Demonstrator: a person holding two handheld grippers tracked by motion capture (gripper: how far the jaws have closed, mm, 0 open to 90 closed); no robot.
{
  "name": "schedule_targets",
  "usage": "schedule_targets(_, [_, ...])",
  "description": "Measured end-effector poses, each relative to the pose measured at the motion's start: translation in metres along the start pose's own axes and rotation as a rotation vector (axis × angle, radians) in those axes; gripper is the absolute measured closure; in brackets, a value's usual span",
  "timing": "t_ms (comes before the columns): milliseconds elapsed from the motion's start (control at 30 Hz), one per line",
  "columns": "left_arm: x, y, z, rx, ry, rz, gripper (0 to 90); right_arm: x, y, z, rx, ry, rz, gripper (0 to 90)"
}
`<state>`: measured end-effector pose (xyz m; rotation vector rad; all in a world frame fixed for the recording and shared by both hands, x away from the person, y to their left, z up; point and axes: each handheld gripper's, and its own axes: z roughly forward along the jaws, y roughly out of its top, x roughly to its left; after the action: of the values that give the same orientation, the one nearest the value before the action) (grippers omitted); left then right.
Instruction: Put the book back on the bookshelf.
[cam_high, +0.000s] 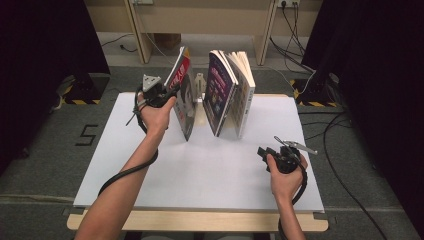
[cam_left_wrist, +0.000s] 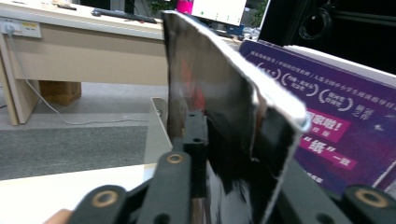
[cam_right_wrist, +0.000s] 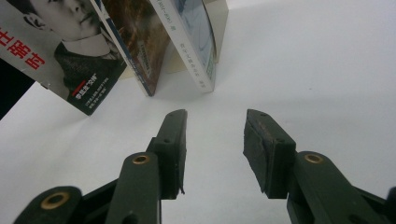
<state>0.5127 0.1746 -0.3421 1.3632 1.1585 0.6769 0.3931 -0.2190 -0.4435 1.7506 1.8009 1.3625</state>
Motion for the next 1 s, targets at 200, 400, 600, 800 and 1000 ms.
schedule_targets(200, [0.002, -0.003, 0.000, 0.024, 0.000, -0.030, 65.6, 0.000, 0.000, 0.001, 0.002, 0.001, -0.001, 59.4])
schedule_targets(400, [0.009, -0.009, -0.002, 0.045, 0.000, -0.056, 58.2, 0.000, -0.001, 0.002, 0.005, 0.000, -0.006, 59.4])
schedule_targets(600, [0.010, -0.015, -0.004, 0.058, -0.006, -0.047, 55.6, 0.000, -0.001, 0.002, 0.005, 0.001, -0.004, 59.3])
schedule_targets(800, [0.011, -0.023, -0.007, 0.080, -0.012, -0.051, 53.7, 0.000, -0.001, 0.002, 0.005, -0.002, -0.005, 59.3])
schedule_targets(1000, [0.012, -0.024, -0.011, 0.083, -0.010, -0.050, 50.9, 0.000, -0.002, 0.002, 0.006, -0.002, -0.008, 59.2])
